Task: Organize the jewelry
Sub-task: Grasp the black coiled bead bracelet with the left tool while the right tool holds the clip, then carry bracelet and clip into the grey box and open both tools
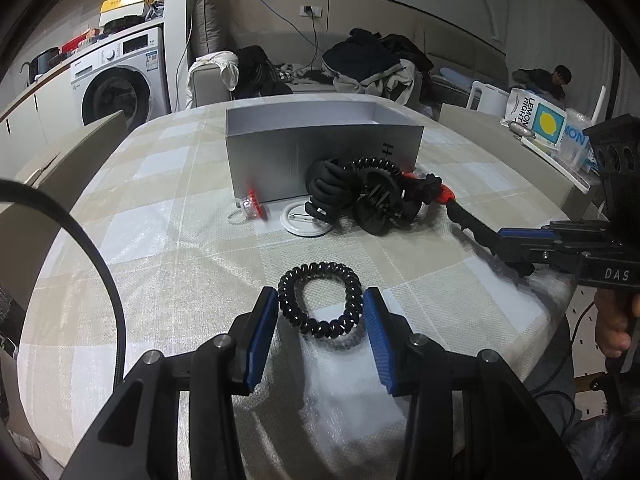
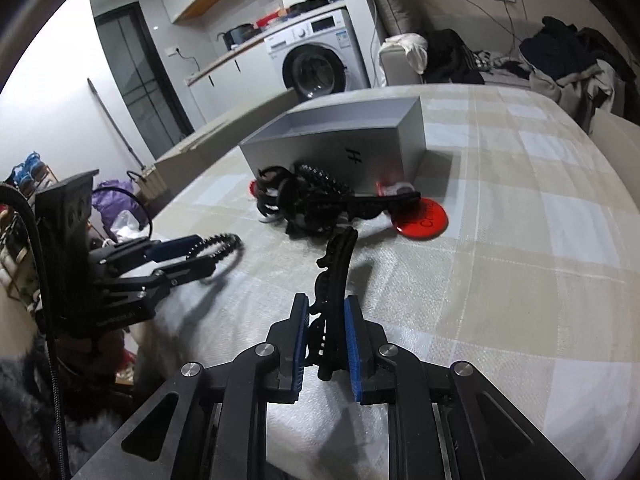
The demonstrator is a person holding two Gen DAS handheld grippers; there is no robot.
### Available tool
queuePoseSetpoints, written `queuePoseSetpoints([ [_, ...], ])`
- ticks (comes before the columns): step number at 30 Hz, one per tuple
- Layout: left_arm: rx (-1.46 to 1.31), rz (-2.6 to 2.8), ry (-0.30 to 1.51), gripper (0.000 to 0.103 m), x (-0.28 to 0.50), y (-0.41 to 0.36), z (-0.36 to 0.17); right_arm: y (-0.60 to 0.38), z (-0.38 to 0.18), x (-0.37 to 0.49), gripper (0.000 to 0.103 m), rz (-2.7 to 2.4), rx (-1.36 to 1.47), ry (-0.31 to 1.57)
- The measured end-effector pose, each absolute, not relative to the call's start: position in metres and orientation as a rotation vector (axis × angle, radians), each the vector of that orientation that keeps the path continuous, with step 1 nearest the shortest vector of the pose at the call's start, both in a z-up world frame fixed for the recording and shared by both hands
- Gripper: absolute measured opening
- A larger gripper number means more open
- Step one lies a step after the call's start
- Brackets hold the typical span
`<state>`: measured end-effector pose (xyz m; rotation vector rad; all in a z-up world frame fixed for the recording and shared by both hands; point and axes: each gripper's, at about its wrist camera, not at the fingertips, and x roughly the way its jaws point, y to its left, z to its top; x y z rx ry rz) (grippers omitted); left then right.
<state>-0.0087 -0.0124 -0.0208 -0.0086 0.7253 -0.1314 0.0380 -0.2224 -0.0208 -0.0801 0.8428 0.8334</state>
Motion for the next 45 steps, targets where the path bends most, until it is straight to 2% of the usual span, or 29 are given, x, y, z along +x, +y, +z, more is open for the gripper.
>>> queuePoseSetpoints([
  [7, -0.023, -0.139, 0.756, 0.039, -0.007, -0.01, -0.026, -0.22, -0.018, 0.037, 0.017, 0.852, -0.072, 0.829],
  [13, -0.092, -0.149, 0.743, 0.045, -0.009, -0.003, -0.02, -0.222, -0.015, 0.036, 0.017, 0.859, -0.058, 0.821],
  [24, -0.109, -0.07, 0.751, 0.044, -0.001, 0.008, -0.027, -0.223, -0.015, 0.039, 0.017, 0.858, -0.037, 0.82],
  [25, -0.105, -0.065, 0.756, 0.04, -0.001, 0.007, -0.028, -0.223, -0.015, 0.039, 0.017, 0.859, -0.037, 0.819],
  [28, -0.068, -0.042, 0.749, 0.014, -0.001, 0.005, -0.029, -0.224, -0.014, 0.039, 0.017, 0.862, -0.035, 0.817],
  [30, -0.082, -0.069, 0.749, 0.005, -0.002, 0.005, -0.029, -0.224, -0.014, 0.039, 0.017, 0.863, -0.034, 0.815],
  [45, -0.084, -0.043, 0.638, 0.004, -0.012, 0.009, -0.011, -0.228, 0.006, 0.041, 0.017, 0.841, 0.017, 0.744],
])
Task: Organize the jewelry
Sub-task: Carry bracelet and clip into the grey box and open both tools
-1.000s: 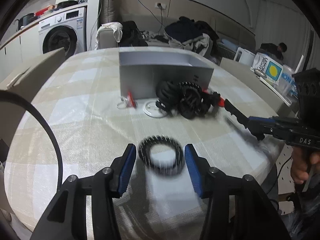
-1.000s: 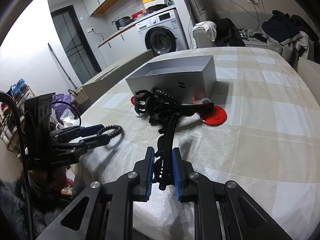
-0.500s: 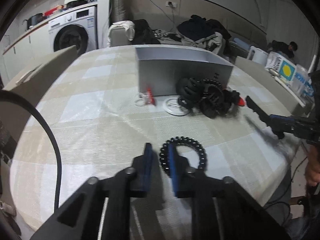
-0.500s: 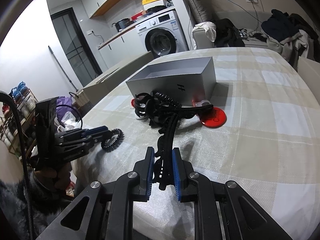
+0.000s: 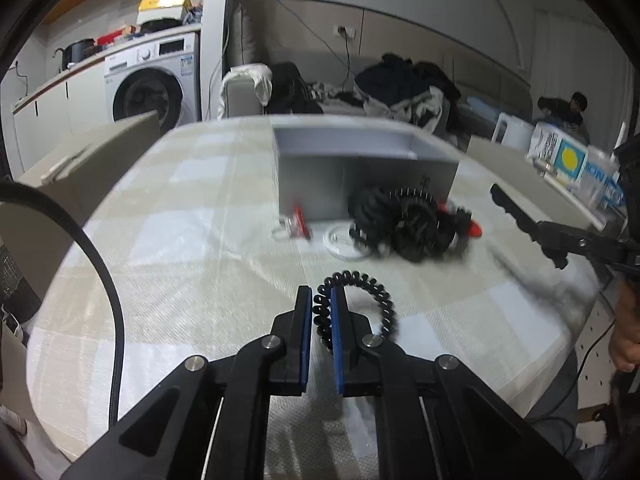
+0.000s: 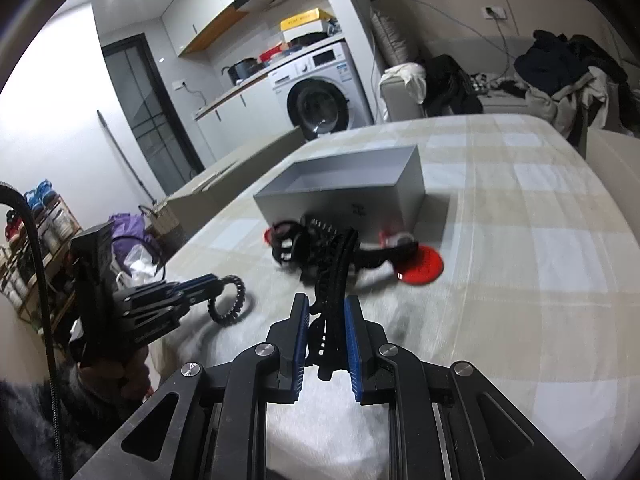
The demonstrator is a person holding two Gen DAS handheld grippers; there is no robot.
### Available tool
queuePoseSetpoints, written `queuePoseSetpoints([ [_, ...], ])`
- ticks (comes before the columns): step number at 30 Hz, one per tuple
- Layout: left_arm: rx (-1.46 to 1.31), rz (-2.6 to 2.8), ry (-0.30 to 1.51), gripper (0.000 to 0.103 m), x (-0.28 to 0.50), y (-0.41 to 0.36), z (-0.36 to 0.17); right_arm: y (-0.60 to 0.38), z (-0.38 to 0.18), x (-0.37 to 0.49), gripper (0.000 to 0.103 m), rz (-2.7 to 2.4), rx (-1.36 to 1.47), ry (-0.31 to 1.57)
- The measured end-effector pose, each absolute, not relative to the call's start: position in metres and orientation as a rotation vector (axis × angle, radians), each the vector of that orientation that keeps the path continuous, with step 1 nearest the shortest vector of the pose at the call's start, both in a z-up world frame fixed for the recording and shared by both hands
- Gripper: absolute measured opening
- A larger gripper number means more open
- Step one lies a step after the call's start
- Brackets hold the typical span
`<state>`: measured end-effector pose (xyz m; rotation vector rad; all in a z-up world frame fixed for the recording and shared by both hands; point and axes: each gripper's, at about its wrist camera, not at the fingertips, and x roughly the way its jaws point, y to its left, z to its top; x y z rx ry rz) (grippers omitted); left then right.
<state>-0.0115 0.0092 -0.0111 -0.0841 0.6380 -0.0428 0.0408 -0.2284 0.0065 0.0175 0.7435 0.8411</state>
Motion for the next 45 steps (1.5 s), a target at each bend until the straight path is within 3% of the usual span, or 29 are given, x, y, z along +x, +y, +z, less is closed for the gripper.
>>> queuePoseSetpoints([
  [10, -0.087, -0.019, 0.491, 0.003, 0.008, 0.013, 0.03, -0.217, 0.037, 0.063, 0.017, 0.842, 0.064, 0.682],
  [20, -0.113, -0.033, 0.468, 0.003, 0.045, 0.022, 0.04, -0.195, 0.043, 0.117, 0.017, 0.857, 0.154, 0.692],
  [28, -0.145, -0.035, 0.627, 0.004, 0.017, 0.037, 0.001, -0.202, 0.034, 0.12, 0.017, 0.852, 0.165, 0.717],
  [34, -0.101, -0.004, 0.805, 0.016, 0.019, 0.028, -0.037, -0.203, 0.038, 0.119, 0.017, 0.858, 0.173, 0.709],
  [37, -0.062, -0.012, 0.793, 0.031, 0.015, 0.019, -0.036, -0.203, 0.039, 0.117, 0.017, 0.862, 0.172, 0.705],
  [38, -0.047, -0.013, 0.789, 0.032, 0.015, 0.017, -0.034, -0.203, 0.039, 0.116, 0.017, 0.864, 0.17, 0.704],
  [40, -0.021, -0.004, 0.774, 0.026, 0.014, 0.013, -0.035, -0.203, 0.04, 0.115, 0.017, 0.866, 0.169, 0.701],
  [41, -0.024, -0.017, 0.781, 0.01, 0.015, 0.013, -0.035, -0.202, 0.04, 0.115, 0.017, 0.867, 0.17, 0.702],
  [42, -0.025, -0.029, 0.778, 0.004, 0.015, 0.012, -0.034, -0.202, 0.04, 0.115, 0.017, 0.868, 0.17, 0.701],
  [45, -0.034, -0.04, 0.762, 0.004, 0.017, 0.013, -0.03, -0.202, 0.041, 0.115, 0.017, 0.872, 0.165, 0.697],
])
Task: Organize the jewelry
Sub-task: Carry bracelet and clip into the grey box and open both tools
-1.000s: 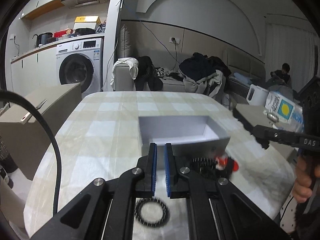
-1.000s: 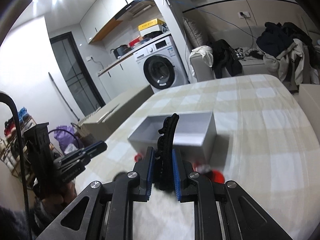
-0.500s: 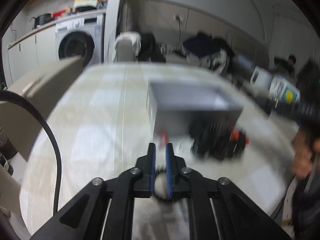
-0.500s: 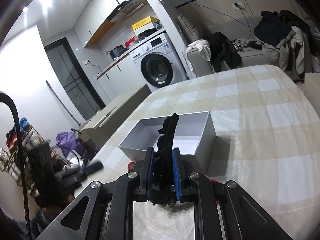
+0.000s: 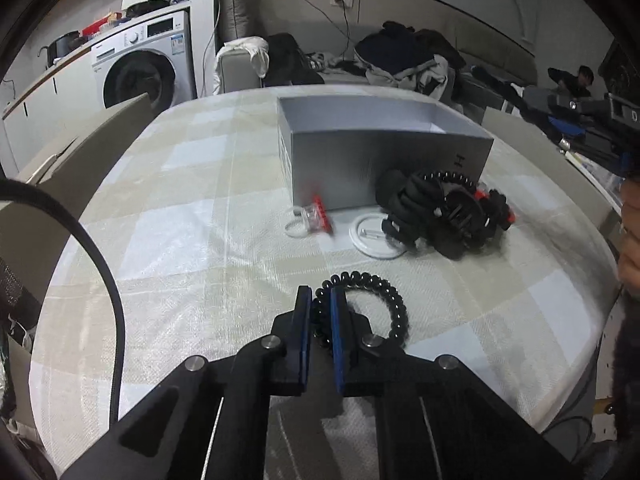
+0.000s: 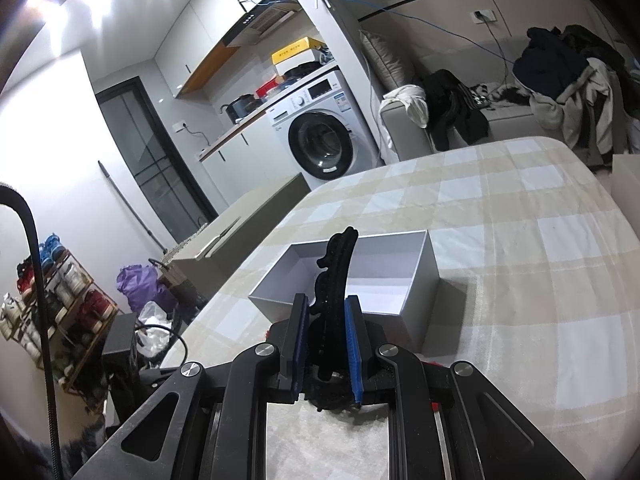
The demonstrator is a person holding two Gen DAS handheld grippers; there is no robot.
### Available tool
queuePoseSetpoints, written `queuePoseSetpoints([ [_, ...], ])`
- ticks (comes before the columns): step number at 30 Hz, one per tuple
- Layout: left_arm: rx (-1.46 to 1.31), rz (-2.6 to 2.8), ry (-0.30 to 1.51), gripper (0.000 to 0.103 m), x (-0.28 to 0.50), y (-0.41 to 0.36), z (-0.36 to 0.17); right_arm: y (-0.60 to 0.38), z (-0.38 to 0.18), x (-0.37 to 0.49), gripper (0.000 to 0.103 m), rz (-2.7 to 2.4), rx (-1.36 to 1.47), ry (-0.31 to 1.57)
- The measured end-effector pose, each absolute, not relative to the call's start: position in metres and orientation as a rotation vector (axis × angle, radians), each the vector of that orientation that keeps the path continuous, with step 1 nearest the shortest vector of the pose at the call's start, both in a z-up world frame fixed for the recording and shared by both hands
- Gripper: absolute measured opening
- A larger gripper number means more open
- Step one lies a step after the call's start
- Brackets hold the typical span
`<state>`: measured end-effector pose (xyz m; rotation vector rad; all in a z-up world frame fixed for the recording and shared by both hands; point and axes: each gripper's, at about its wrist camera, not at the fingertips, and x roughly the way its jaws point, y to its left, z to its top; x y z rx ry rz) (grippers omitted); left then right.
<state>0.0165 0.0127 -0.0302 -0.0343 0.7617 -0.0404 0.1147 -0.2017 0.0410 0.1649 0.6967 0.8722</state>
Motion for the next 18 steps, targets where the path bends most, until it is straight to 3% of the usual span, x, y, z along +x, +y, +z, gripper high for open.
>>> queuePoseSetpoints([
  [12, -0.054, -0.05, 0.503, 0.004, 0.017, 0.008, 0.04, -0.201, 0.041, 0.12, 0.017, 0.884, 0.187, 0.705],
  [18, -0.05, -0.058, 0.479, 0.004, 0.053, 0.006, 0.048, -0.19, 0.041, 0.131, 0.017, 0.9, 0.196, 0.723],
])
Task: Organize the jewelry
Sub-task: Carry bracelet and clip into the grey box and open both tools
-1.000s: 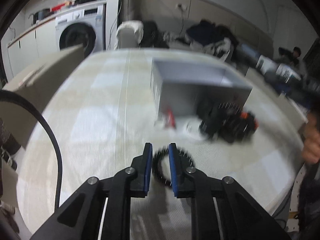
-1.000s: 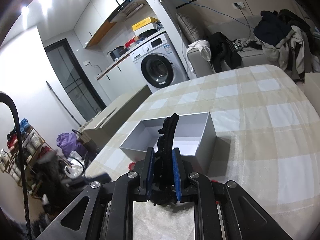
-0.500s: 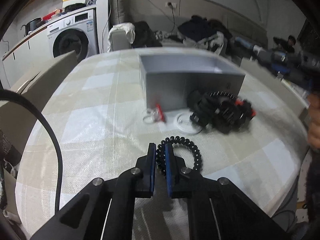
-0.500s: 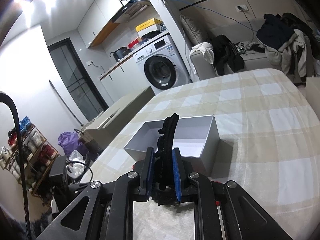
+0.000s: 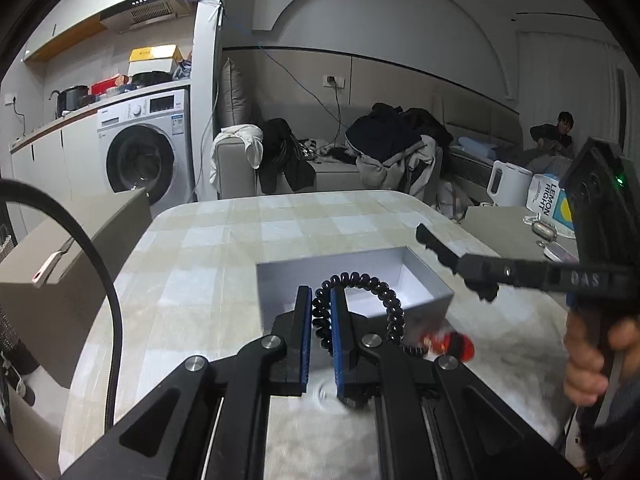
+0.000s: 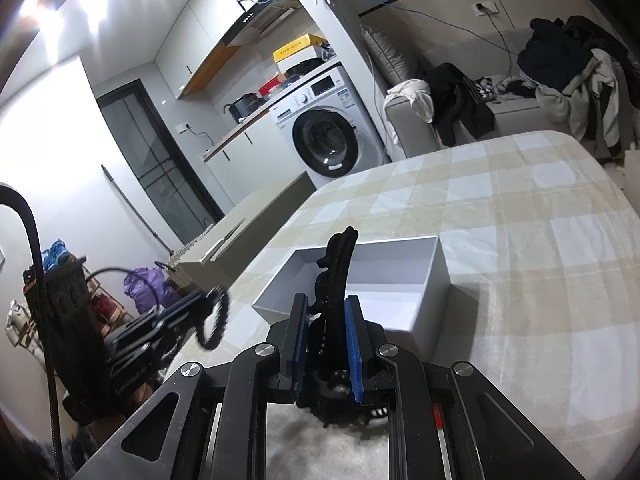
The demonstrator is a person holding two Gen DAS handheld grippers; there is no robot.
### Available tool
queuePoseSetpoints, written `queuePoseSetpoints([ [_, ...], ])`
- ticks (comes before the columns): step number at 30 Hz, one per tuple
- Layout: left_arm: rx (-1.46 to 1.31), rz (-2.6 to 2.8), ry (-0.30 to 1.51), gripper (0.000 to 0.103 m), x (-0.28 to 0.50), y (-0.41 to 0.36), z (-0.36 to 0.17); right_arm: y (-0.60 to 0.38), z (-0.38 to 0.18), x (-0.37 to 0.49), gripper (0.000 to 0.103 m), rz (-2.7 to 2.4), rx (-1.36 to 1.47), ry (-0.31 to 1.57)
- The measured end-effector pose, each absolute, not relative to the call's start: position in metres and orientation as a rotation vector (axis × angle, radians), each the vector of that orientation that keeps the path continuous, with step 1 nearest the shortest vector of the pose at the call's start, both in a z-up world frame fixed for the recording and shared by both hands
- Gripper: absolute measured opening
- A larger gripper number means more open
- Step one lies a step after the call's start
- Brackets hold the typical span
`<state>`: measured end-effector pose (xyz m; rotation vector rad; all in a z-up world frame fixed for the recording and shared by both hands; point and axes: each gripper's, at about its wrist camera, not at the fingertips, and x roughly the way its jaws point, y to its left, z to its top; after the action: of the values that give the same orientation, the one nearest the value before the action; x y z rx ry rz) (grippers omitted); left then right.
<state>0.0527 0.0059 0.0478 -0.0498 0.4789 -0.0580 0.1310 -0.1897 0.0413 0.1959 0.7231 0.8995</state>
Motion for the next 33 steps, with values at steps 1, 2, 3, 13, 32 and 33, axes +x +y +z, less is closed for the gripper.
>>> queuePoseSetpoints([
  [1, -0.051, -0.052, 0.482, 0.004, 0.059, 0.006, 0.046, -0.188, 0.041, 0.133, 0.017, 0.901, 0.199, 0.724],
  [2, -0.052, -0.048, 0.486, 0.004, 0.063, 0.008, 0.044, -0.187, 0.041, 0.135, 0.017, 0.906, 0.199, 0.727],
  [3, -0.058, -0.049, 0.492, 0.004, 0.069, 0.009, 0.042, -0.185, 0.041, 0.137, 0.017, 0.907, 0.197, 0.73],
  [13, -0.062, -0.053, 0.554, 0.004, 0.094, 0.006, 0.031, -0.17, 0.024, 0.168, 0.017, 0.895, 0.215, 0.82],
  [32, -0.15, -0.103, 0.568, 0.065, 0.066, 0.014, 0.043, -0.192, 0.03, 0.145, 0.055, 0.799, 0.139, 0.753],
  [33, -0.143, -0.108, 0.562, 0.069, 0.061, 0.014, 0.045, -0.199, 0.031, 0.139, 0.067, 0.789, 0.135, 0.742],
])
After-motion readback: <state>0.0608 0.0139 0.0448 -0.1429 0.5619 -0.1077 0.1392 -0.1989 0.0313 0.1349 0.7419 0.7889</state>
